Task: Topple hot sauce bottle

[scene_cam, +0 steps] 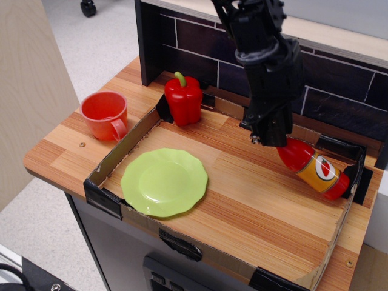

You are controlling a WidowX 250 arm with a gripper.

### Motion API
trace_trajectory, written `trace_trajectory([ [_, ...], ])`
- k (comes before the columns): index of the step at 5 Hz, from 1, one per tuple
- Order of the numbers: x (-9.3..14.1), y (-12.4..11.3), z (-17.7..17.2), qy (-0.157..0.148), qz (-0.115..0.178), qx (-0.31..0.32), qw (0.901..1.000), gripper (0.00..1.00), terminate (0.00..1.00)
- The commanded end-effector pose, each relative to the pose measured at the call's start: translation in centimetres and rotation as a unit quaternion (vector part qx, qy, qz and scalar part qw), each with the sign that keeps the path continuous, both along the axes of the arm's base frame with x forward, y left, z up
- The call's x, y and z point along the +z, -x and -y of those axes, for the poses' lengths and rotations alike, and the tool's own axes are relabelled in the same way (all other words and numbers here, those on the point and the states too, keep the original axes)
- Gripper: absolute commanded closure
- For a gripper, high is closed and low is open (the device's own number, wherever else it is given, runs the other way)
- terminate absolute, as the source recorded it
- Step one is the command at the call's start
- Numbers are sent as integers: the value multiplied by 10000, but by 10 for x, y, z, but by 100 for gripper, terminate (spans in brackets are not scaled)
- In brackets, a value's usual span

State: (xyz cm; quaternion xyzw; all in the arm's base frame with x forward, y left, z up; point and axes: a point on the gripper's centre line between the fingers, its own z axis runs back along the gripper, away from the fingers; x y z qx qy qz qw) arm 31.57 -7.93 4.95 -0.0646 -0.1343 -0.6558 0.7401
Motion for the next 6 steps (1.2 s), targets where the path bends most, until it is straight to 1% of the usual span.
trace_trajectory([
  [1,-25,-27,-10,-1057,192,292,9938,0,0],
  [2,-30,-30,-11,-1257,275,550,9902,0,0],
  [3,-22,-26,-11,-1225,315,543,9905,0,0],
  [4,-3,-26,-12,-989,296,653,9925,0,0],
  [5,22,-23,-5,-843,441,742,9927,0,0],
  [6,43,-23,3,-616,500,1297,9884,0,0],
])
